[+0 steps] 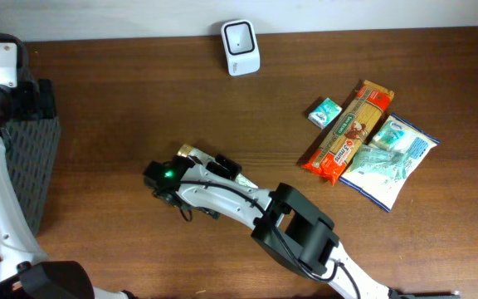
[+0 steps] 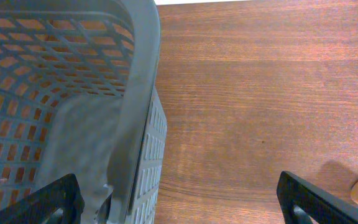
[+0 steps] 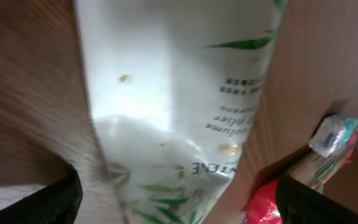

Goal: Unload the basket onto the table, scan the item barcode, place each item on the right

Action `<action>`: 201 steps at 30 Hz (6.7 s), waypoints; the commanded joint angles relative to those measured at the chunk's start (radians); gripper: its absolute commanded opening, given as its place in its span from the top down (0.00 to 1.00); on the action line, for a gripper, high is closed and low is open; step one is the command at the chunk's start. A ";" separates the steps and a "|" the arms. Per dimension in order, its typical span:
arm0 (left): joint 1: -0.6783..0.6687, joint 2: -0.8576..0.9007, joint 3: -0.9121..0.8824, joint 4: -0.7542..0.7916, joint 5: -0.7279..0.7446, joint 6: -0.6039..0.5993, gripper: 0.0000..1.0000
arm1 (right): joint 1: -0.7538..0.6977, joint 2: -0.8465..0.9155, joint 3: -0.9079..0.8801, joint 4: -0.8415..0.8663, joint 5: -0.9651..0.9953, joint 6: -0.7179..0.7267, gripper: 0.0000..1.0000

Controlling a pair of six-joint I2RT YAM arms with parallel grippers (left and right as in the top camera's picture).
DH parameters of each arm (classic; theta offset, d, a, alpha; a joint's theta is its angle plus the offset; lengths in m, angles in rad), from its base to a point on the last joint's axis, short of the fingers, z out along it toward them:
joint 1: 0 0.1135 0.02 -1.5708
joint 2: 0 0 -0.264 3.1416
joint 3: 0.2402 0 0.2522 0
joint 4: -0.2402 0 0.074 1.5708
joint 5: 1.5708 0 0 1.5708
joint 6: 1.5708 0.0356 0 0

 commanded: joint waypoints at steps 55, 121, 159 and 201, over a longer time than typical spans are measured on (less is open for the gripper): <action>0.006 0.000 0.004 -0.001 0.007 0.016 0.01 | -0.182 -0.001 -0.112 0.163 -0.366 -0.173 0.96; 0.006 0.000 0.004 -0.001 0.007 0.016 0.01 | -0.487 -0.118 -0.294 0.246 -1.292 -0.325 0.02; 0.006 0.000 0.004 -0.001 0.007 0.016 0.01 | -0.539 -0.080 -0.311 0.308 -1.262 -0.238 0.46; 0.006 0.000 0.004 -0.001 0.007 0.016 0.01 | -0.514 -0.663 -0.364 0.346 -1.242 -0.087 0.96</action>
